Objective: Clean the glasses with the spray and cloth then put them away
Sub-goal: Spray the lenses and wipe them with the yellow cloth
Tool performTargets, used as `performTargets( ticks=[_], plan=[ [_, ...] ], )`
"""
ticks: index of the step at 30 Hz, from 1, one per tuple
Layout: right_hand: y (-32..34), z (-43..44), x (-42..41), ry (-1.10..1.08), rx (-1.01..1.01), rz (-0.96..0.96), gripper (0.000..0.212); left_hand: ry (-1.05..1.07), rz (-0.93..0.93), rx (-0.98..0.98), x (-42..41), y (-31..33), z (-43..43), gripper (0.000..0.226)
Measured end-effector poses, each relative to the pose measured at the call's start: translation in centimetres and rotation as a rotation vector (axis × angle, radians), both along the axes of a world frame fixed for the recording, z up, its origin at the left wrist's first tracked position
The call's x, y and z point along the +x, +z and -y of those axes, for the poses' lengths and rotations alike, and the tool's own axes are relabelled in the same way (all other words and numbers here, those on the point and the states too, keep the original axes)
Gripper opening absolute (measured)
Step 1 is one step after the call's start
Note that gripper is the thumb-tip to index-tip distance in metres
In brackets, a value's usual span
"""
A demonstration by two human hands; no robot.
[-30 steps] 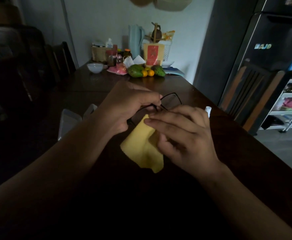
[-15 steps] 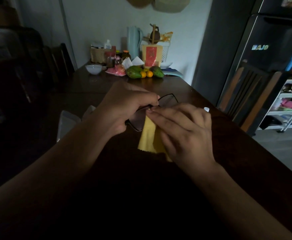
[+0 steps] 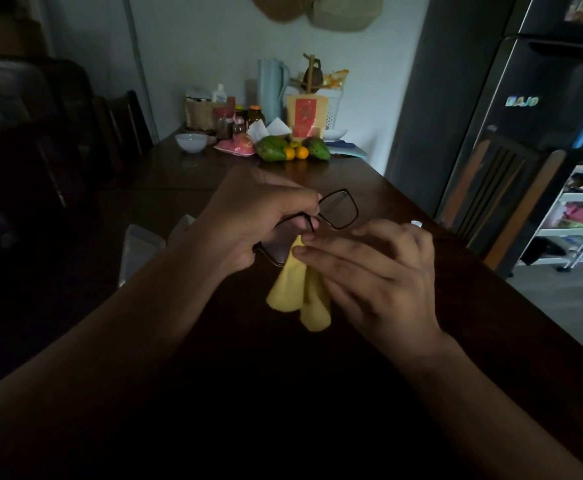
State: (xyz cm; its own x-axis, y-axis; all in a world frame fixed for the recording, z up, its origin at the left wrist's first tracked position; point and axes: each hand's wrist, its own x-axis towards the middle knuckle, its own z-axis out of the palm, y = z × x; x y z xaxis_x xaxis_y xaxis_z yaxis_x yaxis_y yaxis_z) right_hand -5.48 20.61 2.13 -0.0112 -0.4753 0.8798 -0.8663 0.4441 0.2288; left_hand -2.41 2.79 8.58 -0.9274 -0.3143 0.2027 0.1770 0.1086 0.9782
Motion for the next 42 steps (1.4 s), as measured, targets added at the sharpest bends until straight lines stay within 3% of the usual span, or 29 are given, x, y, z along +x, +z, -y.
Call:
performTargets(
  ticks=[5, 9, 18, 25, 36, 42],
  plan=[
    [-0.2, 0.8, 0.4, -0.066, 0.006, 0.038, 0.04, 0.038, -0.008, -0.025, 0.0, -0.1, -0.1, 0.012],
    [-0.2, 0.8, 0.5, 0.026, 0.009, 0.003, 0.034, 0.001, 0.012, -0.003, 0.0, 0.1, 0.4, 0.011],
    [-0.3, 1.9, 1.1, -0.011, -0.01, 0.09, 0.039, 0.02, 0.018, 0.032, 0.1, -0.1, 0.2, 0.012],
    [-0.5, 1.5, 0.8, 0.037, 0.079, -0.006, 0.032, 0.019, 0.022, 0.058, 0.3, -0.1, 0.1, 0.012],
    [-1.0, 2.4, 0.9, 0.011, 0.057, 0.028, 0.037, 0.015, 0.006, 0.004, -0.1, -0.5, 0.5, 0.009],
    [-1.4, 0.8, -1.0, 0.186, 0.207, 0.21, 0.035, 0.008, 0.023, 0.001, -0.8, -2.4, 0.2, 0.009]
  ],
)
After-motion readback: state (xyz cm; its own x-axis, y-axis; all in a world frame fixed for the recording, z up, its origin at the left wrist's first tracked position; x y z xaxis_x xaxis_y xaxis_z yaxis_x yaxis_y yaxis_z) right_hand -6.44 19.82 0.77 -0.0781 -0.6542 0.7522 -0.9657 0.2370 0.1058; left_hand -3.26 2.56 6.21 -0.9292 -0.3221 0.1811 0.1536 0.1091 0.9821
